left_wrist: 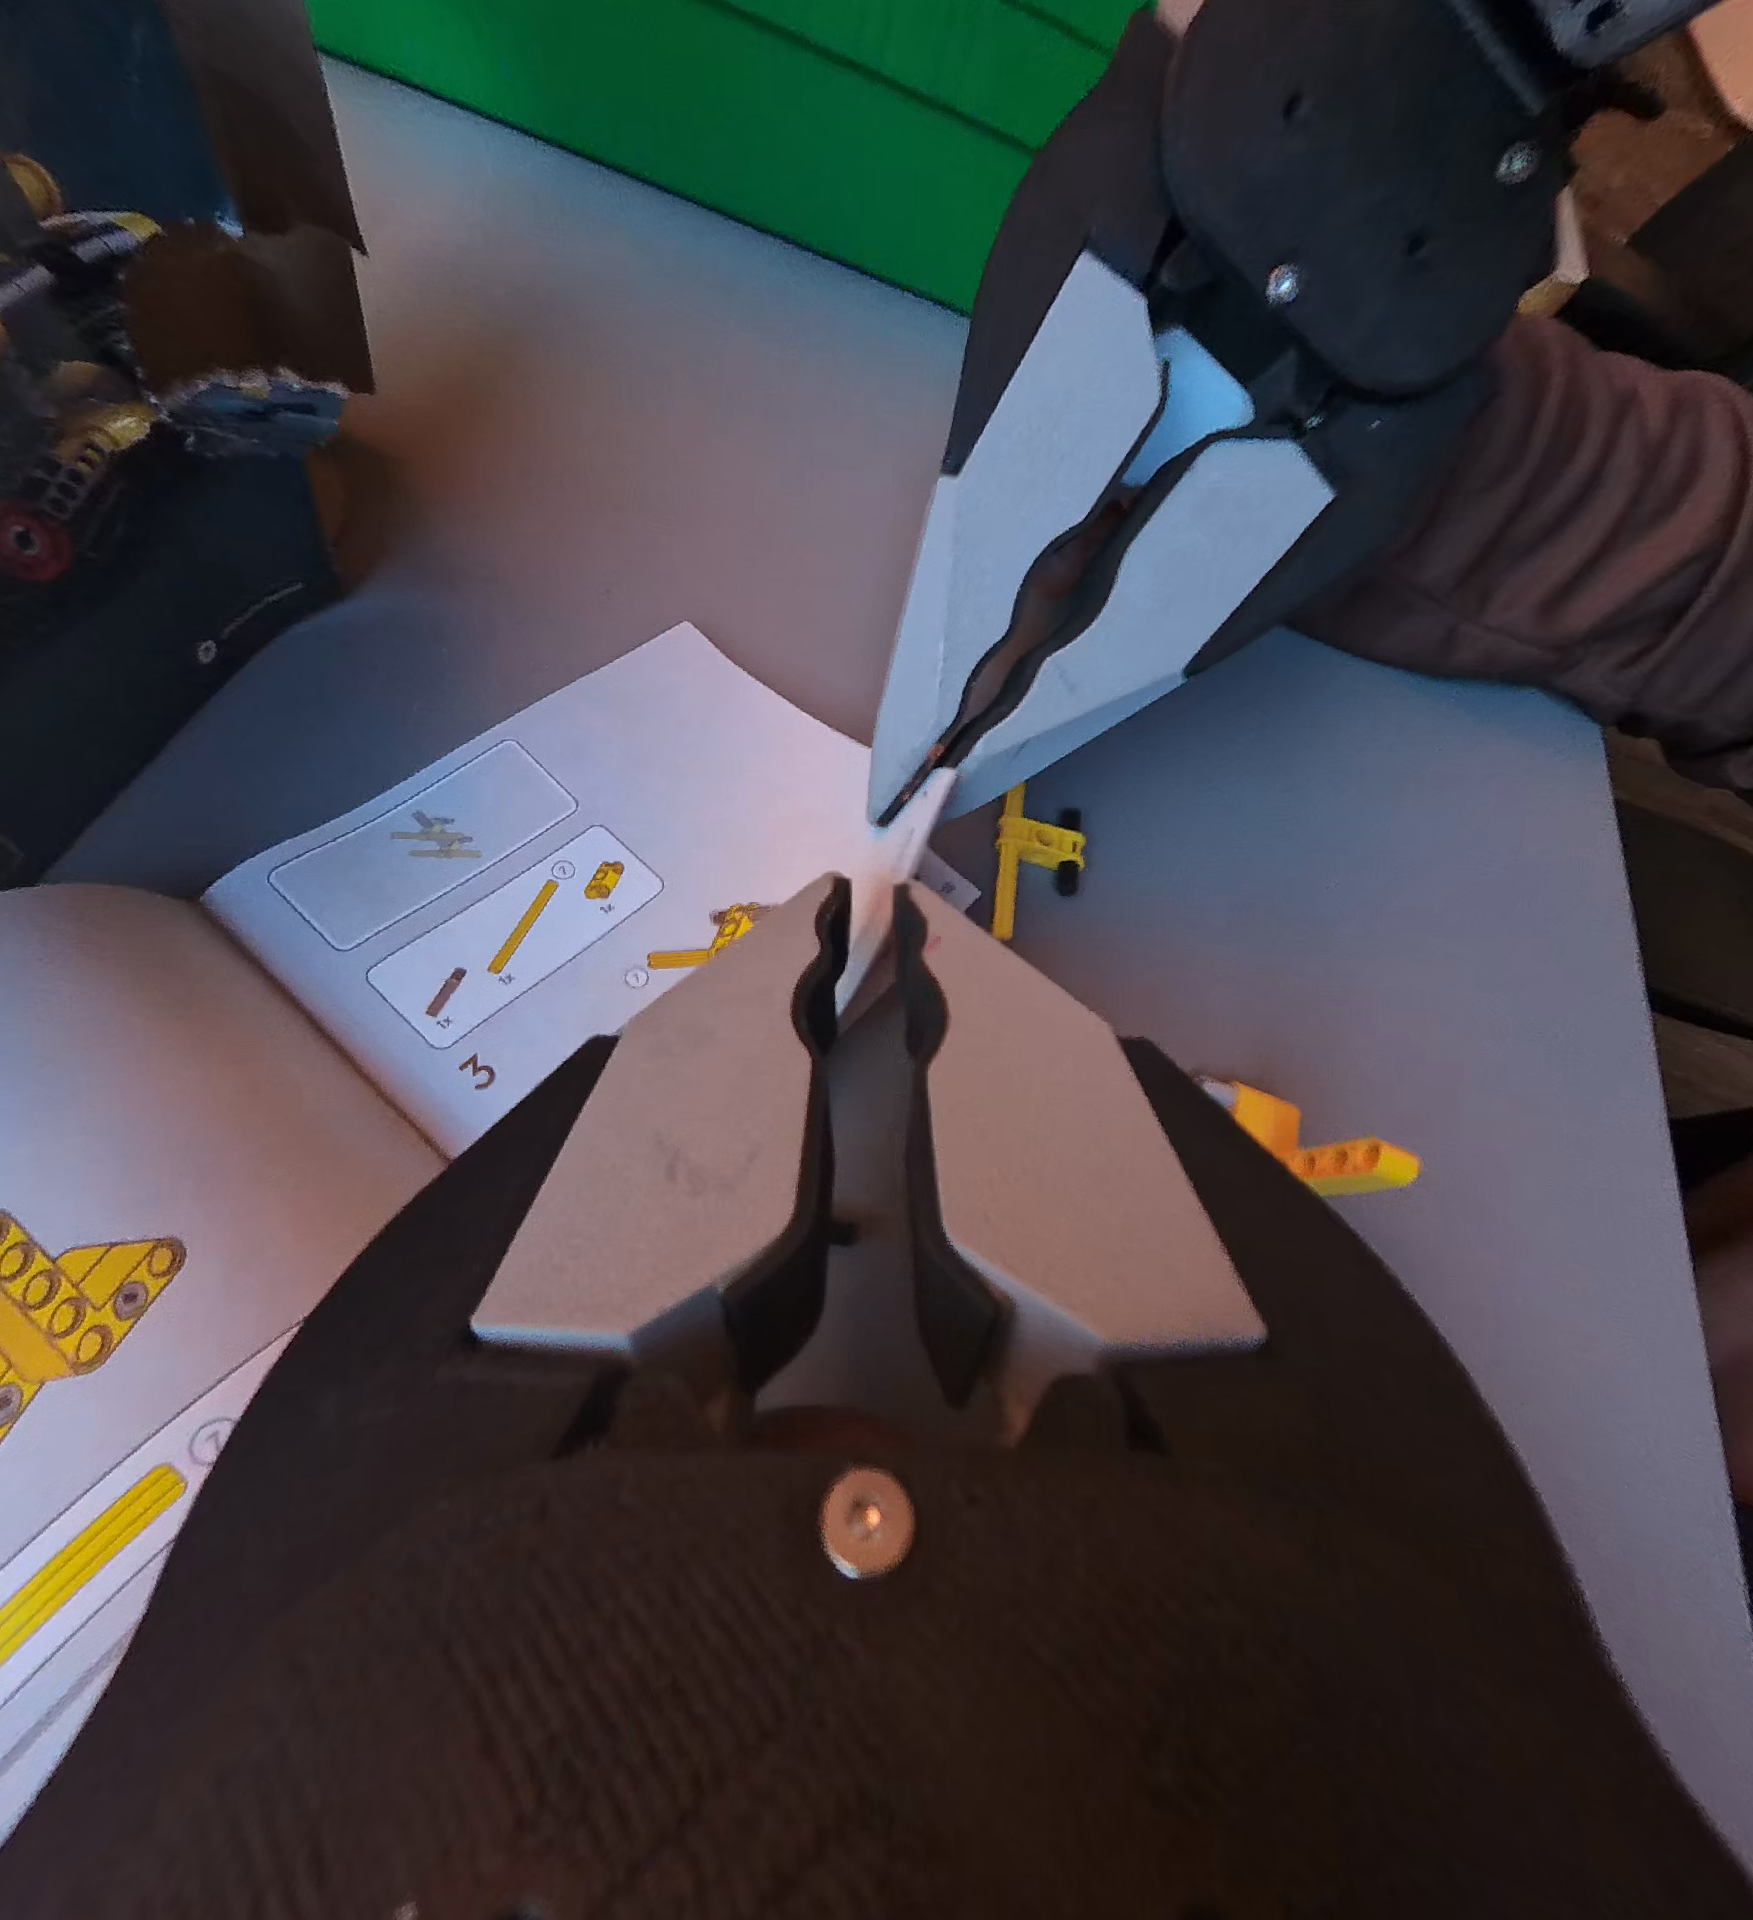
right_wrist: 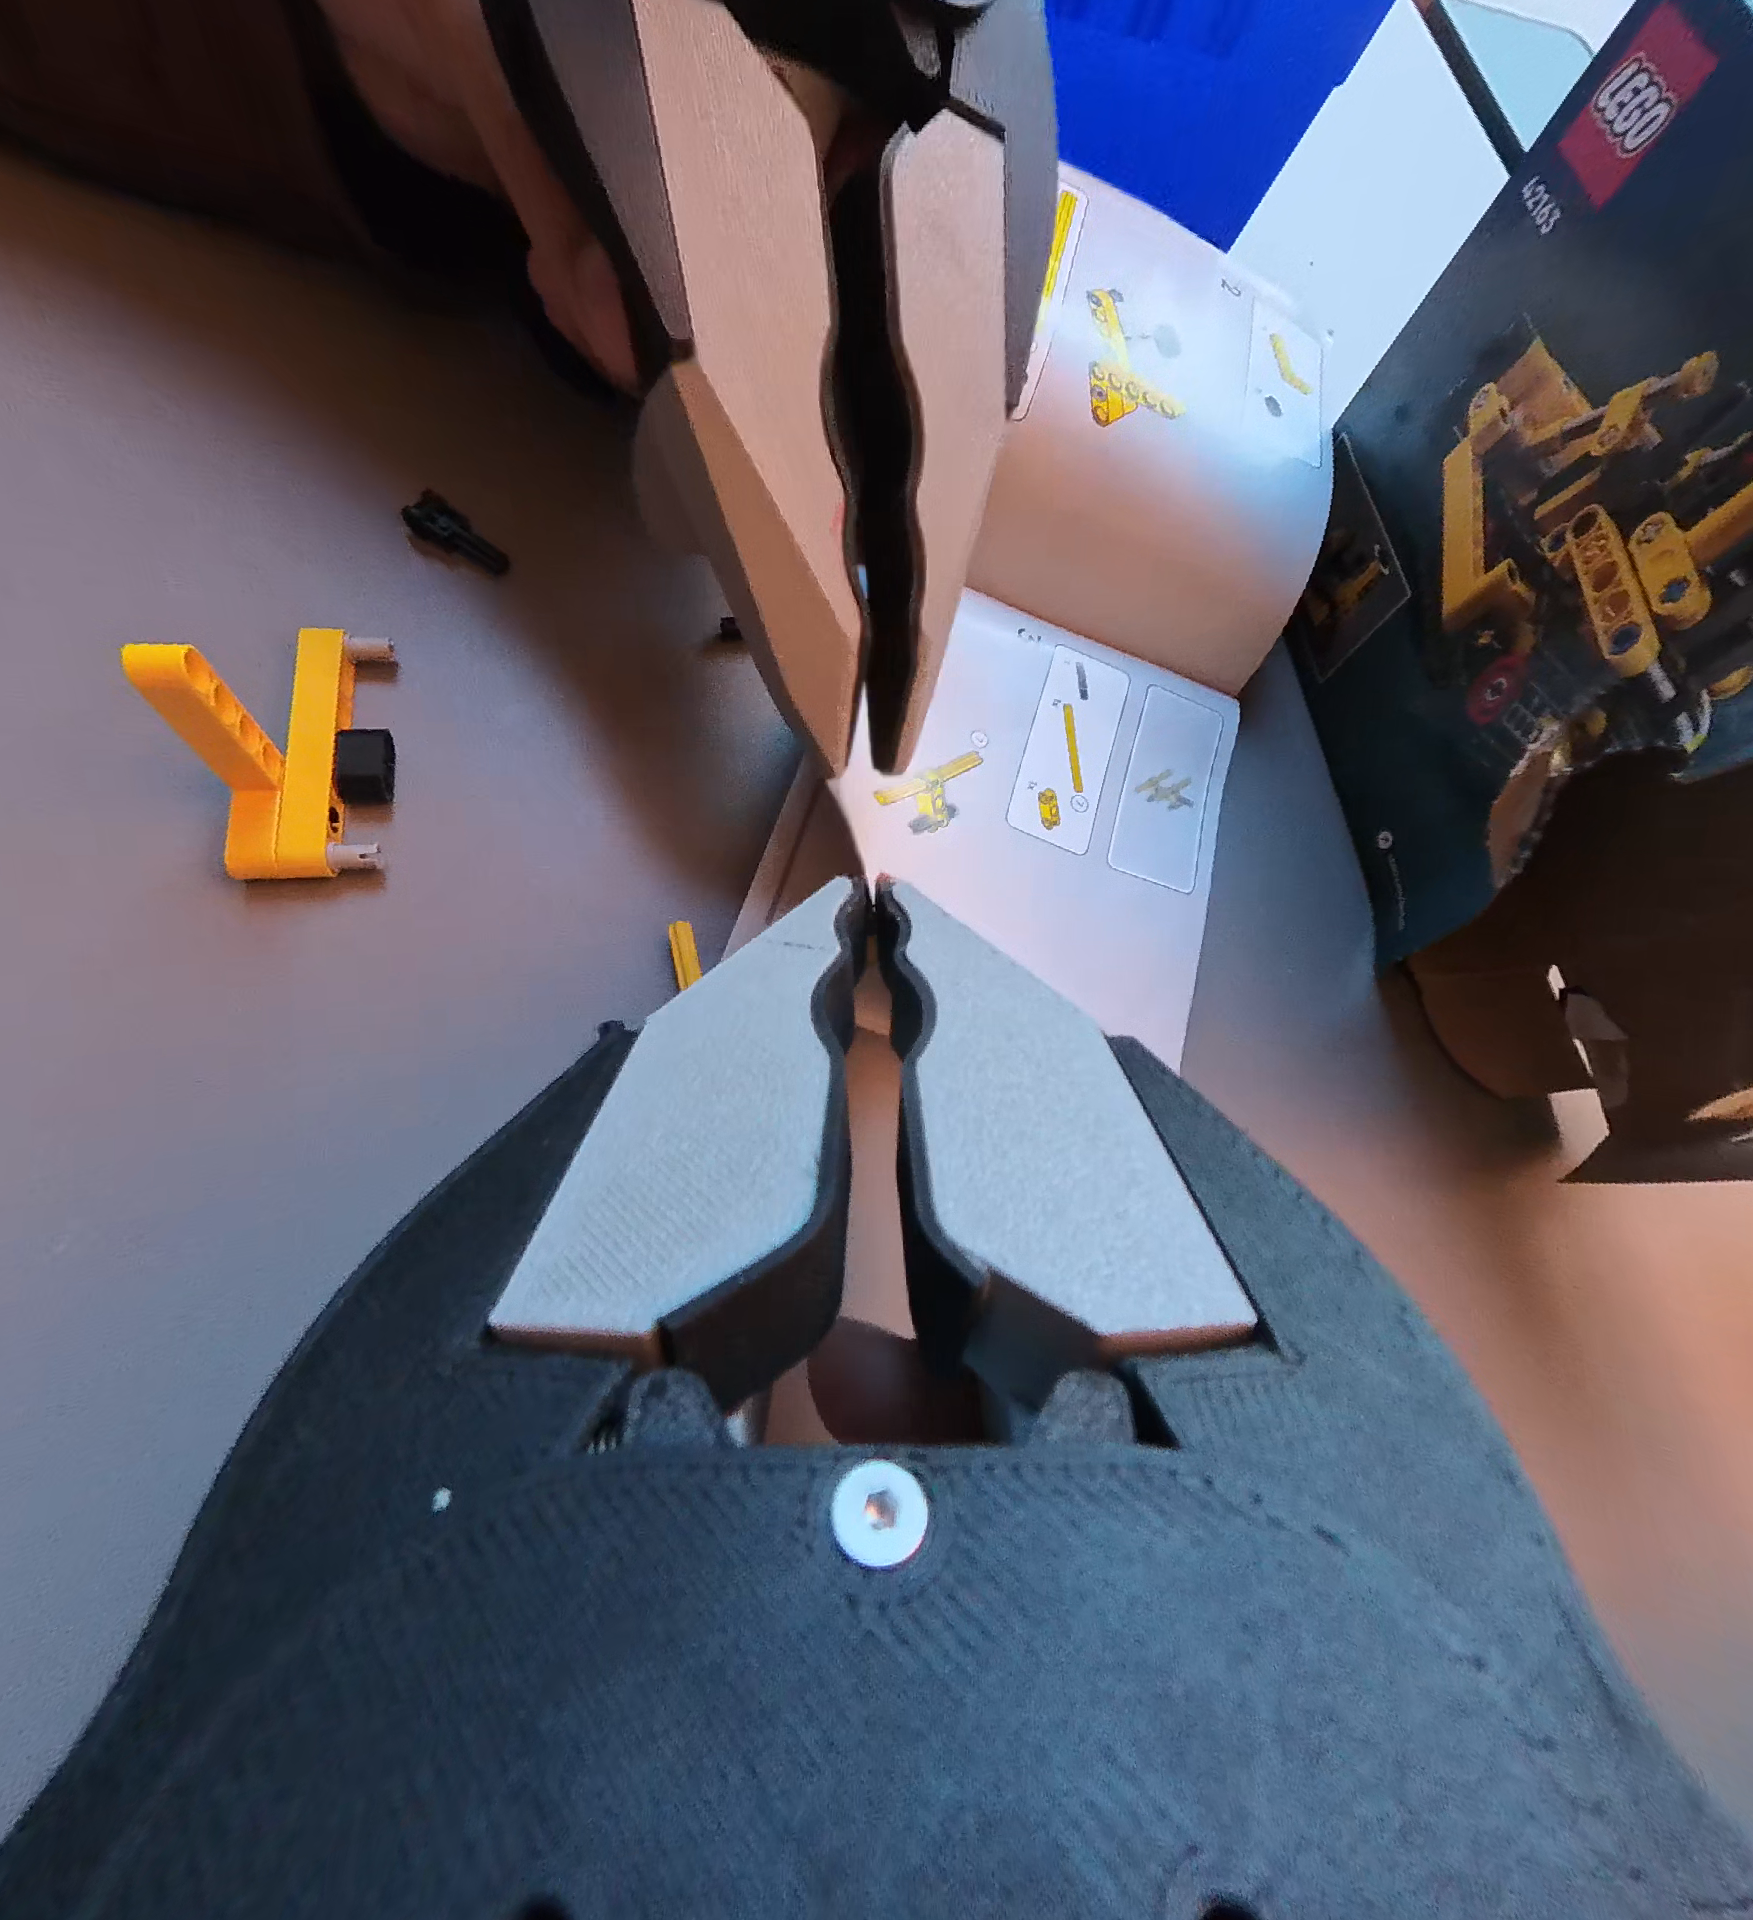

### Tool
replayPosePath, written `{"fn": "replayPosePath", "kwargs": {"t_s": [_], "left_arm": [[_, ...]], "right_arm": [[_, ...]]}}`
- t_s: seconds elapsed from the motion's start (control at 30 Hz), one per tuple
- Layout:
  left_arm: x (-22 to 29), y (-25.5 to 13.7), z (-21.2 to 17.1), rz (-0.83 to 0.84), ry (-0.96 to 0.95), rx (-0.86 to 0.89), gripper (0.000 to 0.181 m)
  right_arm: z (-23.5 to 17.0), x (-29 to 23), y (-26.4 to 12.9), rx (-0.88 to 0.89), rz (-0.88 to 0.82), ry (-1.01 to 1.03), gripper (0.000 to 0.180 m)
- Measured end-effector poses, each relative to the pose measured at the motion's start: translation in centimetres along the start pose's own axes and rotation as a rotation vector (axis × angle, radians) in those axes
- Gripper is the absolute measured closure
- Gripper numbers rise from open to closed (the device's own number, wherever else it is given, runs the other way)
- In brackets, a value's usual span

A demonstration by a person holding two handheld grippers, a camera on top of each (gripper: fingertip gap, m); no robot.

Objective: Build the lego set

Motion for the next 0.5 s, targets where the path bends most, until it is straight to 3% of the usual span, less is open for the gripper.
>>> {"fn": "replayPosePath", "kwargs": {"t_s": [0.5], "left_arm": [[-0.24, -0.01, 0.14, 0.016, 0.011, 0.014, 0.181]], "right_arm": [[0.11, -0.04, -0.05, 0.011, 0.003, -0.002, 0.18]]}}
Point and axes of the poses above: each gripper's, where its closed fingertips meet, y out along the fingers, z out of its top, x = y × z across the jaws, the point moved 5 cm from there along -y, back along the fingers, and after that the axes turned 8 degrees about -y, right-handed, at the moved point
